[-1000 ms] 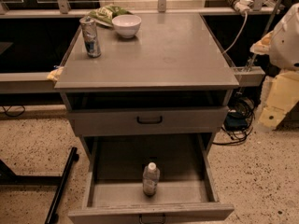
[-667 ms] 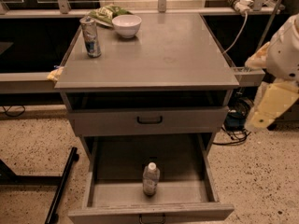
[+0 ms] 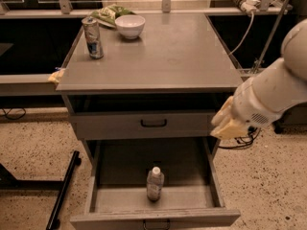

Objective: Pick blue plastic bottle from middle drawer and place on counter

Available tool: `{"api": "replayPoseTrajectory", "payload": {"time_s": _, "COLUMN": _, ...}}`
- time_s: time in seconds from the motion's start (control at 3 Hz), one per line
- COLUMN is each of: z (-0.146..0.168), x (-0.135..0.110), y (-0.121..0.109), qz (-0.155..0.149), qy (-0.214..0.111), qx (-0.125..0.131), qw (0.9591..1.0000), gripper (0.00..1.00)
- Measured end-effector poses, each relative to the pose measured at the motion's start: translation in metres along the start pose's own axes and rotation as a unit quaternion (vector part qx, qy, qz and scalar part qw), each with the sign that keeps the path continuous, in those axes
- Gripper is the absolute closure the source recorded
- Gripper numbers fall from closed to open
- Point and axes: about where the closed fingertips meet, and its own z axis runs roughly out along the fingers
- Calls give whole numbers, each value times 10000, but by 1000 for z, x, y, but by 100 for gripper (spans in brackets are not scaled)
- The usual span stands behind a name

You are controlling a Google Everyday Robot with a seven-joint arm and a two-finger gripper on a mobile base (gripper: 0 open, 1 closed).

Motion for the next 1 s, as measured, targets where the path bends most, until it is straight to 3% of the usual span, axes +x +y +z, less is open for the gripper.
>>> {"api": "replayPoseTrajectory", "payload": {"time_s": 0.33, "z": 79, "x": 5, "y": -4, "qz": 110, "qy": -346, "qx": -193, "qw": 9992, "gripper": 88}}
{"api": "replayPoseTrajectory", "payload": {"time_s": 0.67, "z": 92, "x": 7, "y": -10, "qz": 164, "qy": -414, "qx": -158, "qw": 9989, "gripper": 100}}
{"api": "replayPoseTrajectory", "payload": {"time_s": 1.0, "z": 105, "x": 14, "y": -5, "qz": 138, "qy": -370, "qx": -217, "qw": 9990, "gripper": 100}}
